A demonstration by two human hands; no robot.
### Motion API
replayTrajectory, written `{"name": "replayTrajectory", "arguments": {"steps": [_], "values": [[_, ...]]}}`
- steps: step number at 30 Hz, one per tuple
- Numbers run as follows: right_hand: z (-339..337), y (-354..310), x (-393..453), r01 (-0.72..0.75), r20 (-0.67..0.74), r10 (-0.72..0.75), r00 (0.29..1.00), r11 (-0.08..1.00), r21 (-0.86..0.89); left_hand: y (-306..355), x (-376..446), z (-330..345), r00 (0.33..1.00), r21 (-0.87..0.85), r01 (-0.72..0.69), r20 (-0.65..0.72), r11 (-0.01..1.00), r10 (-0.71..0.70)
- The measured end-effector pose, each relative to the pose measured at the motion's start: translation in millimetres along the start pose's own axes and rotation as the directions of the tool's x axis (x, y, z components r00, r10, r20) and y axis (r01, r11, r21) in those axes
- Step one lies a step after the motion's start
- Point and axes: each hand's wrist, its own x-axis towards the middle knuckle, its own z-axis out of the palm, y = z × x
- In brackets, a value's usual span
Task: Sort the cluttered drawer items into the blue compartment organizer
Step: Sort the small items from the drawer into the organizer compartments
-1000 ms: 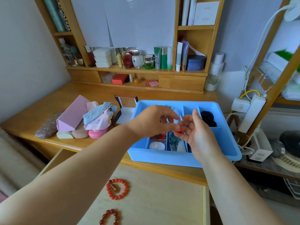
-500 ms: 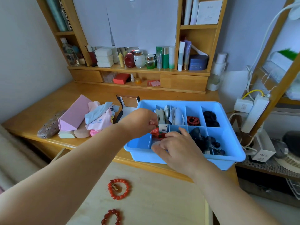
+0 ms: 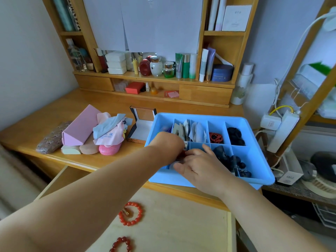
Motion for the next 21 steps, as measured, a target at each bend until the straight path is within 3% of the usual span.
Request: {"name": "replayTrajectory", "arguments": {"steps": [4,10,13,16,17,19,21], "values": [[-3,-2,-3,-0.007,-0.003,0.008,1.0,0.998,0.058,5,7,-3,0.999,0.106,-0.032,-0.008,0.994,0.033],[-1,-1,-2,-0.028,-0.009,0.029,1.0,0.998,0.061,-15,-15,6,0.989,-0.214,-0.093,0.092,0.972,0.114],[-3,-3,-2,-0.03,0.013,0.03,0.999,0.999,0.035,-19,-34,9,0.997,-0.583,-0.014,0.054,0.813,0.057],[-7,-8,-6,-0.016,0.025,0.016,1.0,1.0,-0.01,-24,-64,18,0.975,-0.803,-0.07,-0.179,0.592,-0.128],[-7,-9,-8,-0.015,-0.007,0.015,1.0,0.999,-0.037,-26,-78,25,0.94,-0.805,-0.109,-0.275,0.583,-0.203],[-3,-15,-19,0.041,-0.225,-0.06,0.972,0.995,-0.089,-27,-109,41,0.846,-0.768,-0.166,-0.433,0.619,-0.31],[9,-24,-41,0.14,-0.492,-0.2,0.847,0.978,-0.157,-27,-143,65,0.802,-0.75,-0.177,-0.485,0.637,-0.348]]}}
